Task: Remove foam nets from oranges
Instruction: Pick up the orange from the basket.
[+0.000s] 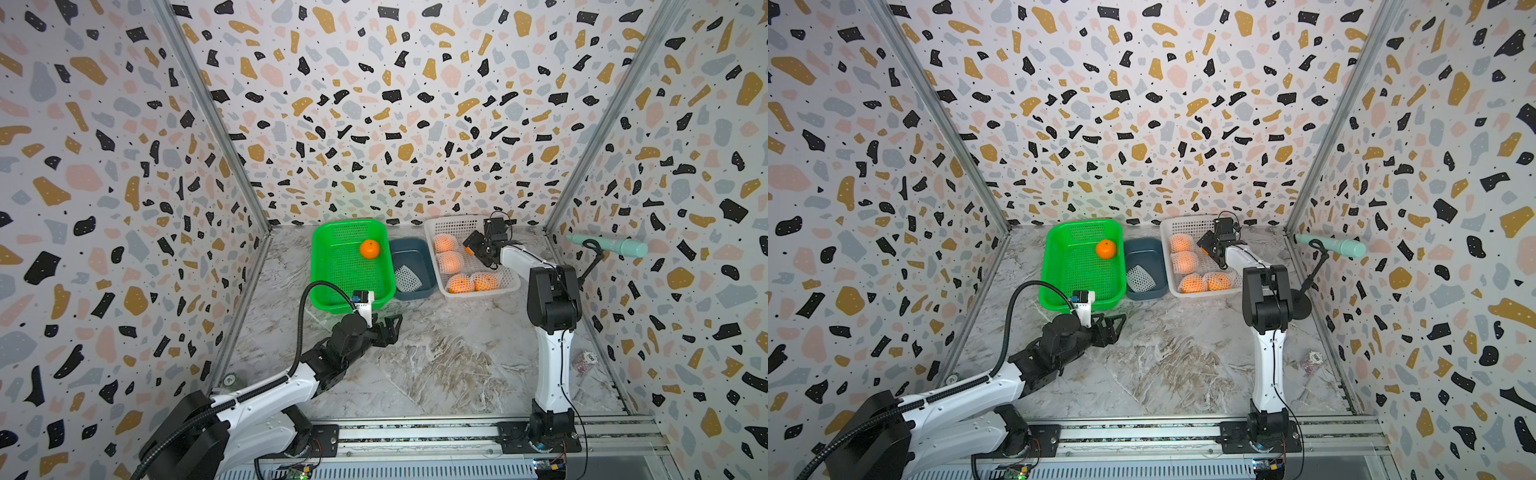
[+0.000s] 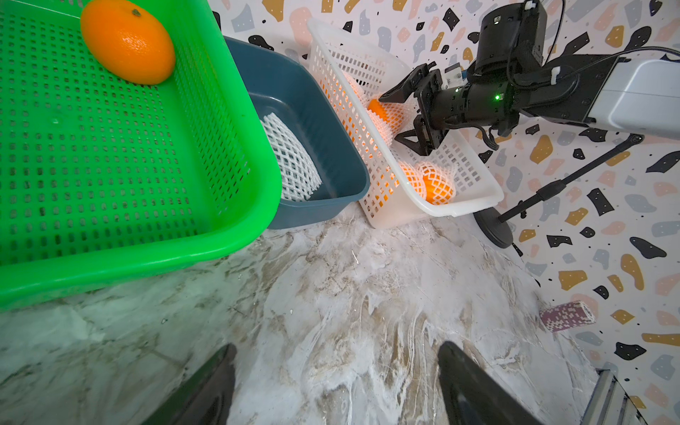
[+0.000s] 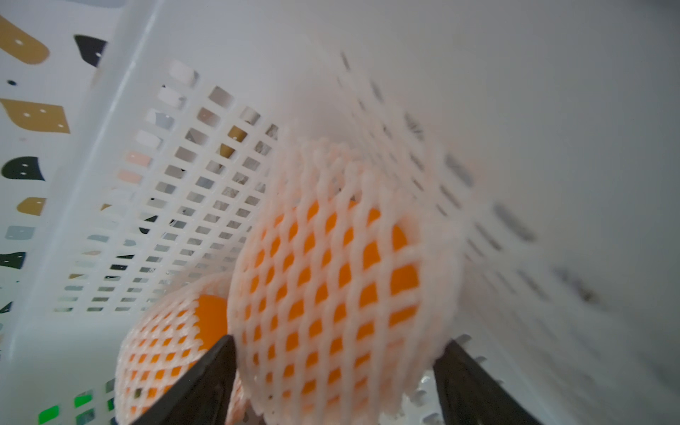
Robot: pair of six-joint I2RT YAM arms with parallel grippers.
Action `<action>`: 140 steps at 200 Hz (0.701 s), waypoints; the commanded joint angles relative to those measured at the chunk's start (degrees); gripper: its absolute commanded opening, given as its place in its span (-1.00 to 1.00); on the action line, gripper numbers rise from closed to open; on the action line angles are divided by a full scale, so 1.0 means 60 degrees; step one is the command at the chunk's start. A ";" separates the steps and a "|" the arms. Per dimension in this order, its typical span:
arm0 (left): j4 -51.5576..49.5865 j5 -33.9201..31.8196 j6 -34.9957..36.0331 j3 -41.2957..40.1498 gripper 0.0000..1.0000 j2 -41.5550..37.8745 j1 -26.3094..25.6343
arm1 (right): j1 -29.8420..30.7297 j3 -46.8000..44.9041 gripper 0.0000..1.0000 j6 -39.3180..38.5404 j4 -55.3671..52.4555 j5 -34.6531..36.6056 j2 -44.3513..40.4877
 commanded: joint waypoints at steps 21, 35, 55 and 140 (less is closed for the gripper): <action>0.0152 -0.0080 0.0174 -0.0184 0.74 -0.0149 -0.0032 | 0.0050 0.0705 0.77 -0.0069 -0.0358 0.0111 0.0259; 0.0152 -0.0067 0.0180 -0.0182 0.74 -0.0149 -0.0036 | 0.0050 0.0791 0.80 -0.0073 -0.0310 -0.0026 0.0314; 0.0138 -0.0079 0.0209 -0.0182 0.74 -0.0163 -0.0038 | 0.0051 0.0811 0.82 -0.0036 -0.0233 -0.0131 0.0356; 0.0196 -0.0068 0.0292 -0.0153 0.75 0.0008 -0.0034 | 0.0188 0.1657 0.84 0.0043 -0.1189 0.0815 0.0690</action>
